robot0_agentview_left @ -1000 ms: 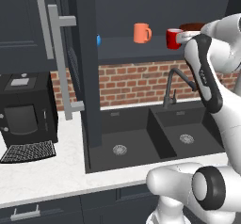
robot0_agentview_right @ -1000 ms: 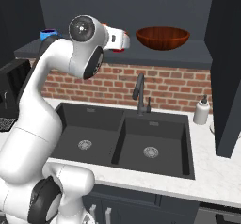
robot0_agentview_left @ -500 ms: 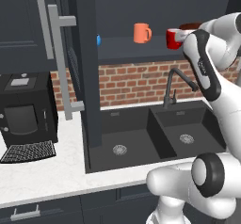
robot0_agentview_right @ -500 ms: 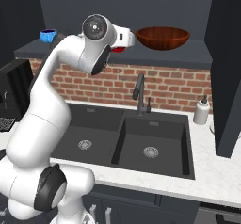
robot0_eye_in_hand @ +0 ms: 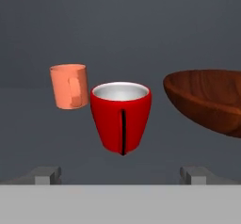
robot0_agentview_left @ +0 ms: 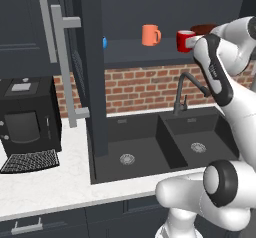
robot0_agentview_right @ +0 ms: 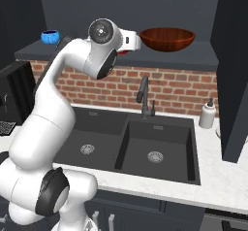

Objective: Gather all objects into one cabinet and sort the glasses and bowls to opposite sides.

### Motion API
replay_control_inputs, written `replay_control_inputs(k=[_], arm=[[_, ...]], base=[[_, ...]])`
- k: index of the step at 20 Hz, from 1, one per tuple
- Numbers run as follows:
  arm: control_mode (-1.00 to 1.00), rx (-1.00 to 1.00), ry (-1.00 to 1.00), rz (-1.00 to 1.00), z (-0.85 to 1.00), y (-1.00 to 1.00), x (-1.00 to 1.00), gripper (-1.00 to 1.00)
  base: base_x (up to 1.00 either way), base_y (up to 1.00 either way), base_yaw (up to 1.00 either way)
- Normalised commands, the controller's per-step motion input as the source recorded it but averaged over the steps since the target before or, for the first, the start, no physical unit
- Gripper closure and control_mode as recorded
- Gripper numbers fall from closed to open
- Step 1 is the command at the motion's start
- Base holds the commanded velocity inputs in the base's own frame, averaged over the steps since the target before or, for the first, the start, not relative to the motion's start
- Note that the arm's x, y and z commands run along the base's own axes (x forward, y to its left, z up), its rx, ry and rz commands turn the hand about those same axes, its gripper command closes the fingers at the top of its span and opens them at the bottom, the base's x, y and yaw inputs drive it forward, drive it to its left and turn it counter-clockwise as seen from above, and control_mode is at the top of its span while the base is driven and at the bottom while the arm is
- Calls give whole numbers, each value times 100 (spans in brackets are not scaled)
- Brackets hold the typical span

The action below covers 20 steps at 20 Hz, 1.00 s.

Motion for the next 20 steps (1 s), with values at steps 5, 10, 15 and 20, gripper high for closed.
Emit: replay_control_inputs(k=[5,10,15,20], arm=[[-100,-1,0,0,0,0,18,-100],[-100,0,0,0,0,0,33,-100],[-100,0,0,0,0,0,34,-100],[-100,0,1,0,0,0,32,-100]], base=[[0,0,0],[0,0,0],[0,0,0],[0,0,0]])
